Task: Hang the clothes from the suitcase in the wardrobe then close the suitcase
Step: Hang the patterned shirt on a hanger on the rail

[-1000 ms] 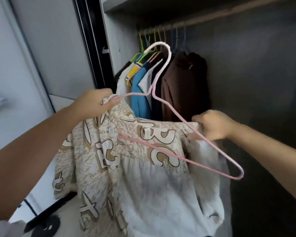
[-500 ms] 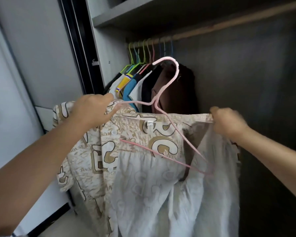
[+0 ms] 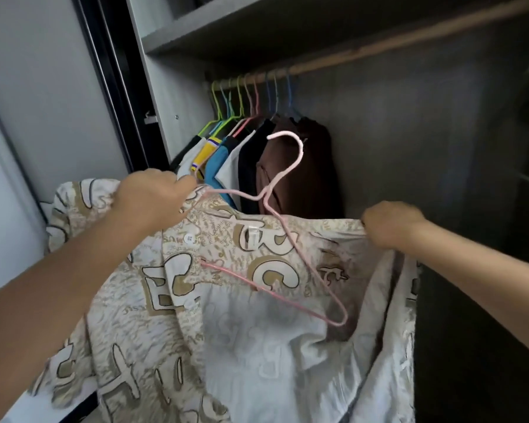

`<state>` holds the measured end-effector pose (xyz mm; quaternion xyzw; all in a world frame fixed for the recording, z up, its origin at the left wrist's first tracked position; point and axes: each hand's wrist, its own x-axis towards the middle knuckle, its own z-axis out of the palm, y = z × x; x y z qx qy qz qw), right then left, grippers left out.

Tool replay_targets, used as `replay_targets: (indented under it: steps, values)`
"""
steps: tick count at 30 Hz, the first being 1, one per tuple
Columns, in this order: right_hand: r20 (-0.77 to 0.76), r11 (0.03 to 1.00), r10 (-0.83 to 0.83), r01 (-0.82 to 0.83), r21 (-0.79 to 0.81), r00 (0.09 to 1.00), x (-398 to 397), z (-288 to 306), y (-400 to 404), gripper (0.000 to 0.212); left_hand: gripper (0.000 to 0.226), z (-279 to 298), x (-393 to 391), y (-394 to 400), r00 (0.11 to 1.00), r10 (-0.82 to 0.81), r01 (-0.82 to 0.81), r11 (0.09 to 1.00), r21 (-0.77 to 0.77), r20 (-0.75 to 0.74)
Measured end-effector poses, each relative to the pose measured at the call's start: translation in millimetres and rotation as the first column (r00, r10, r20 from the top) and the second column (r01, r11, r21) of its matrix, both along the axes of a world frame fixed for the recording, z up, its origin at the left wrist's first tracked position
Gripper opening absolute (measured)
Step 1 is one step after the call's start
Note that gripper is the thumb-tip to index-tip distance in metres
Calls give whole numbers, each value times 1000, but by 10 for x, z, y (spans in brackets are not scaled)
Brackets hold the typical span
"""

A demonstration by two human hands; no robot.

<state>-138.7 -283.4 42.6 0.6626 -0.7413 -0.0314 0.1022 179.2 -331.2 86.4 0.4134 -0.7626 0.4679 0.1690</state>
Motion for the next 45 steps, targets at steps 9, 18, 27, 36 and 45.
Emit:
replay_targets:
  steps: [9,18,27,36,45]
  values:
    - [875,918,389,-206,-340,288,372,-143,185,39,25,-121,-130,-172,966,-5,-8,999,-49,-257]
    - [428,859,511,-463,-218,746,342,-345,170,34,25,-172,-293,-142,874,-66,105,993,54,-482]
    - [463,874,424,-218,-435,778,67,64,-310,35,30,-149,-549,-121,883,-85,155,981,117,-462]
    - [274,842,443,-290,-456,854,-56,0,-206,34,51,-45,-507,-285,762,140,49,961,272,-632]
    - [-185,815,270,-326,-478,945,-37,61,-219,29,32,87,-703,129,810,96,122,937,326,-578]
